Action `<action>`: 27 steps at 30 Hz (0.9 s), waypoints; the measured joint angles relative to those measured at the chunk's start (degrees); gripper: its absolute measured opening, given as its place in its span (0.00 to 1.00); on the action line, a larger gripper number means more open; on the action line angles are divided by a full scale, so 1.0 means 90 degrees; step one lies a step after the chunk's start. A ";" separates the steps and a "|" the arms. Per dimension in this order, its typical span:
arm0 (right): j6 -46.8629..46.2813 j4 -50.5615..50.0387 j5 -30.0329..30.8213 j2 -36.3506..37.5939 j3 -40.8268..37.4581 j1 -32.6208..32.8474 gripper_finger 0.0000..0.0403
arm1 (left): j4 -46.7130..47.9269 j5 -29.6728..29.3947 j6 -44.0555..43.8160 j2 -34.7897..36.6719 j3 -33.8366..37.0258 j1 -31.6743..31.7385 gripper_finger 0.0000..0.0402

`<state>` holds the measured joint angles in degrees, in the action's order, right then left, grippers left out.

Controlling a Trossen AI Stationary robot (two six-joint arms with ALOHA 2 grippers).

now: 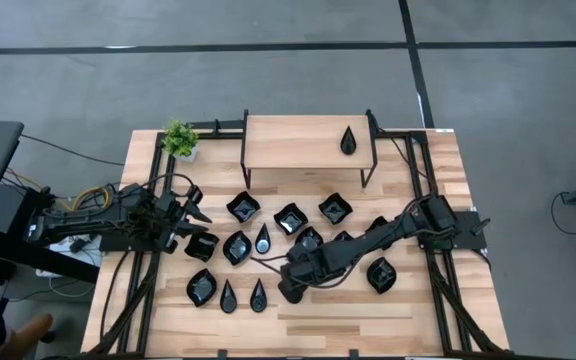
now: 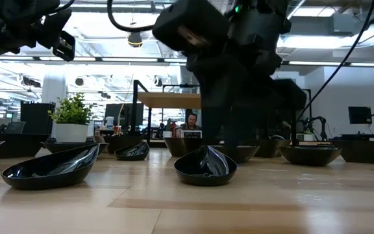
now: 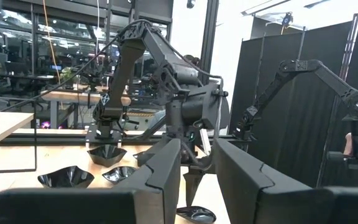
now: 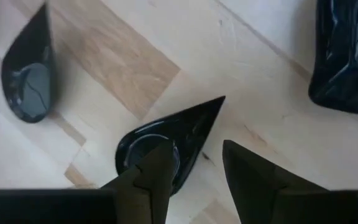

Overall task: Pick & Place Mini shaped plates
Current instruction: Stack the black plate on top of the black plate on the shelf

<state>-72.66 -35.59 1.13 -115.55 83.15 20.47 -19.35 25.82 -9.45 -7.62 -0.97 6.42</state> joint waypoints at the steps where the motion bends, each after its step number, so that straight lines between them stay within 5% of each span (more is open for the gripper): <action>1: -0.0085 0.0039 0.0007 -0.0002 -0.0067 0.0025 0.33 | -0.0003 0.0000 0.0000 0.0000 0.0000 0.0000 0.25; 27: 0.0138 0.0213 0.0308 -0.0065 -0.0112 0.0010 0.33 | -0.0051 0.0000 0.0022 0.0000 0.0000 0.0000 0.25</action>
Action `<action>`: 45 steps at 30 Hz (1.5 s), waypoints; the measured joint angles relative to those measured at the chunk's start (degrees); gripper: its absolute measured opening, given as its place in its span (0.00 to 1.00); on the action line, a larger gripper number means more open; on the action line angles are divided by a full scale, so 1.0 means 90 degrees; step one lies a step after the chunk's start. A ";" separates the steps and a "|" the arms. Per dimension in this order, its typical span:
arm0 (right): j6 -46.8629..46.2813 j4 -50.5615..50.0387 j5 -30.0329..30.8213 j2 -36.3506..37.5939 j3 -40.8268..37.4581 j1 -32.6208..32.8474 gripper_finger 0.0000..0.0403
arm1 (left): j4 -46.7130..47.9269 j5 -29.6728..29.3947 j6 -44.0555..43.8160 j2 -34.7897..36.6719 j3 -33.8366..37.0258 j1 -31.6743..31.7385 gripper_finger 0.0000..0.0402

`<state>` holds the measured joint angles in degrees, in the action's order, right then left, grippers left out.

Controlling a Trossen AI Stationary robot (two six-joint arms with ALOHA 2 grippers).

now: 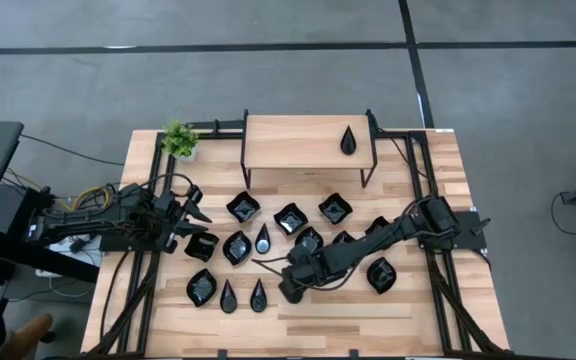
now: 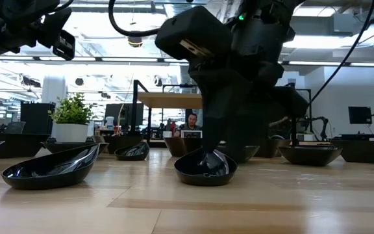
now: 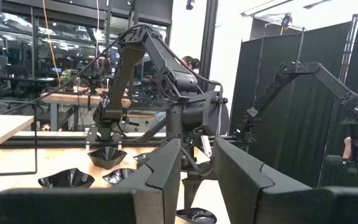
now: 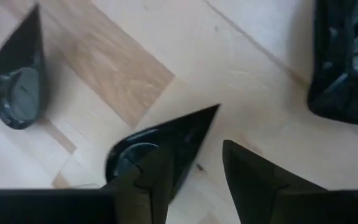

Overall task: Pick & Place Mini shaped plates
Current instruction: Stack the black plate on top of the black plate on the shelf

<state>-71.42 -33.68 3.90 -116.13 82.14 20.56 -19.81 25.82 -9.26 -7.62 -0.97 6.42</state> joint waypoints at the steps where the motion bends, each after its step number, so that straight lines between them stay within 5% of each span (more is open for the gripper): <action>1: -0.0003 0.0053 -0.0019 -0.0041 0.0004 0.0000 0.33 | -0.0003 0.0000 0.0000 0.0000 0.0000 0.0000 0.25; 20: -0.0051 0.0001 -0.0276 -0.0168 0.0004 -0.0012 0.29 | -0.0095 0.0000 0.0000 0.0000 0.0000 0.0002 0.25; 45: 0.0167 0.0062 -0.0405 -0.0044 0.0004 -0.0044 0.01 | -0.0095 0.0000 0.0000 0.0000 0.0000 0.0002 0.25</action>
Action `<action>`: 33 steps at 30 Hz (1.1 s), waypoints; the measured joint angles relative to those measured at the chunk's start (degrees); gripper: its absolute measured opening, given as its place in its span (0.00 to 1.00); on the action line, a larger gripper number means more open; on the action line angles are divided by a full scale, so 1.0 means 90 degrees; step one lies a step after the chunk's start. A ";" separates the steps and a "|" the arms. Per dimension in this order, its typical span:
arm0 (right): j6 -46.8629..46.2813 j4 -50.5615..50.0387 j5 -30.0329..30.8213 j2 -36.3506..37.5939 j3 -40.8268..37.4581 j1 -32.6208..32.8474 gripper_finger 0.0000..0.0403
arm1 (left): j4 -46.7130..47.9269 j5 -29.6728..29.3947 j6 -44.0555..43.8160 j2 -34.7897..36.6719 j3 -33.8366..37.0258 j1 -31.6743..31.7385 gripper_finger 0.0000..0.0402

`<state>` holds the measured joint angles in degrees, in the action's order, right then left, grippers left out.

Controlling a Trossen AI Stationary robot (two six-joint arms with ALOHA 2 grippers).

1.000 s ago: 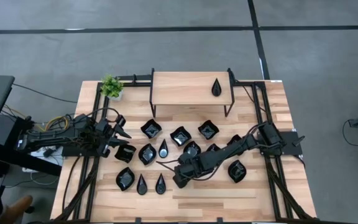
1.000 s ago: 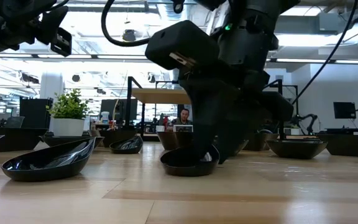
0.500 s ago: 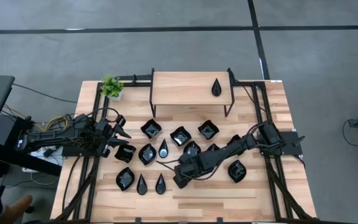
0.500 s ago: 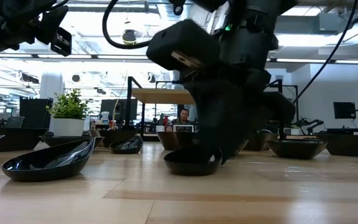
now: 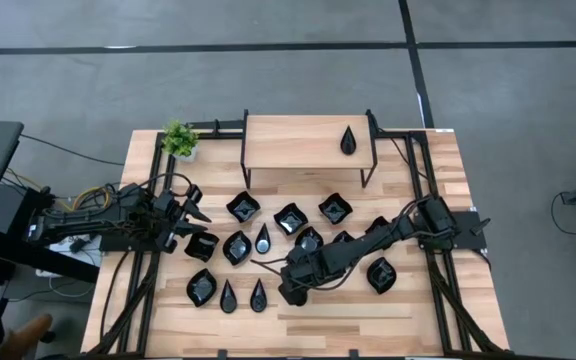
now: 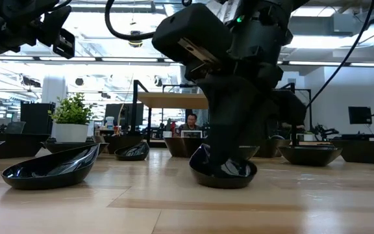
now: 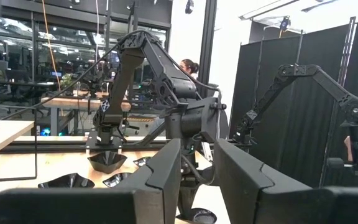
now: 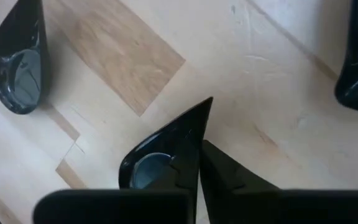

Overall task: Pick & Place Mini shaped plates
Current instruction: Stack the black plate on top of the black plate on the shelf

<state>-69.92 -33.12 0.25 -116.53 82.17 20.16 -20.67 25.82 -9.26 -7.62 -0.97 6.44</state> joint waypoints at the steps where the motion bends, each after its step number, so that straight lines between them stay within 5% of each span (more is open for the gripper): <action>1: -0.0002 -0.0001 0.0000 0.0000 0.0000 -0.0001 0.01 | 0.0000 0.0000 0.0000 0.0000 0.0000 0.0000 0.25; 12: 0.0578 -0.0313 -0.0148 0.0263 0.0446 -0.0256 0.00 | -0.0010 -0.0002 0.0000 0.0000 0.0000 0.0000 0.25; 19: 0.1577 -0.1629 -0.0384 0.1553 0.0916 -0.0771 0.00 | -0.0058 -0.0004 0.0000 -0.0062 0.0000 0.0000 0.25; 33: 0.3367 -0.2826 -0.0356 0.4578 0.0984 -0.3519 0.00 | -0.0115 -0.0005 -0.0002 -0.0130 0.0000 -0.0001 0.25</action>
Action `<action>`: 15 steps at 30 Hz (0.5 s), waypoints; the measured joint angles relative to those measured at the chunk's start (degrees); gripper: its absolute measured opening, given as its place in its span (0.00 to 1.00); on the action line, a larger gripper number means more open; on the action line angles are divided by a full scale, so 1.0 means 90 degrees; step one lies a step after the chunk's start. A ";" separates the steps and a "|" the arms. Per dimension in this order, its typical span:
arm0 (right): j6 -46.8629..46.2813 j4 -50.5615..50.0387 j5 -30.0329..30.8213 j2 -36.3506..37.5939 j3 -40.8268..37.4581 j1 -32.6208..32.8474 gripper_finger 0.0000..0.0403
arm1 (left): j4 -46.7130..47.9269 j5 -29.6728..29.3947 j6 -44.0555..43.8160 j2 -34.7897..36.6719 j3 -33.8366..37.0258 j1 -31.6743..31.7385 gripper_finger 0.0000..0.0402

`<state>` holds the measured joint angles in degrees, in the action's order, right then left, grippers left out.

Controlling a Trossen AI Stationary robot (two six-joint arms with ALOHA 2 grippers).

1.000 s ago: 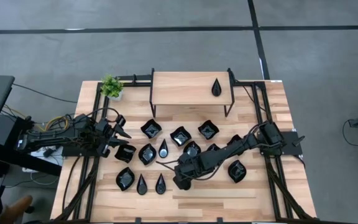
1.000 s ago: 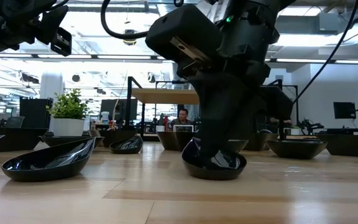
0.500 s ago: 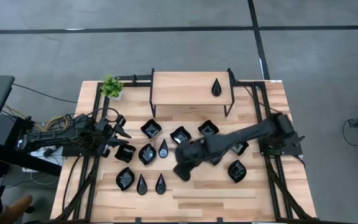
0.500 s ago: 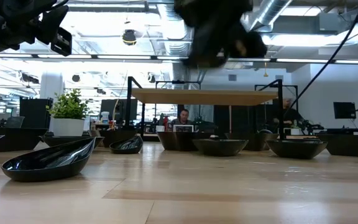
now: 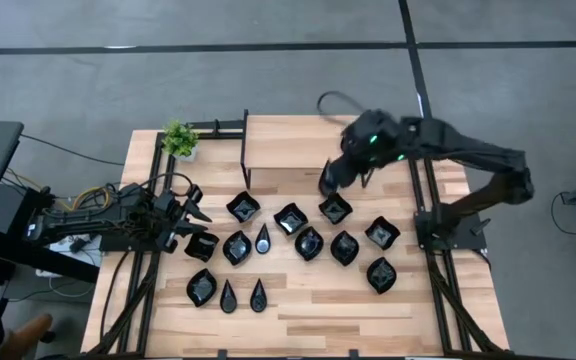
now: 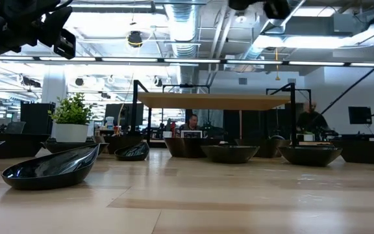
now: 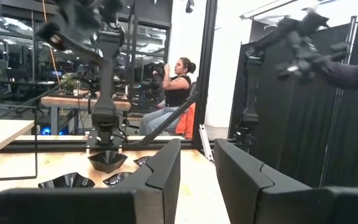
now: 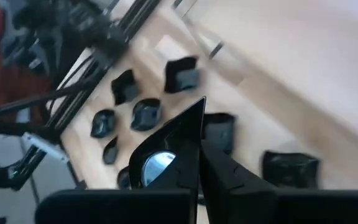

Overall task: Pick & Place Mini shaped plates
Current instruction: Stack the black plate on top of the black plate on the shelf

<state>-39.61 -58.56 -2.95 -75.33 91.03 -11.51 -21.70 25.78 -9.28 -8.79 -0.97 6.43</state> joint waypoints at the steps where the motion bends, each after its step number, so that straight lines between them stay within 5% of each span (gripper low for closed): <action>1: 0.0199 -0.0050 -0.0015 0.0096 0.0002 -0.0275 0.00 | -0.0009 0.0001 0.0002 0.0000 0.0000 0.0000 0.25; 15: 0.2392 -0.0280 -0.0239 -0.0527 0.0002 -0.3205 0.00 | -0.0106 0.0001 0.0002 -0.0001 0.0000 0.0000 0.25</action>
<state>-18.09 -61.08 -5.10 -80.07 91.05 -40.36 -22.66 25.79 -9.26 -8.80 -0.97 6.43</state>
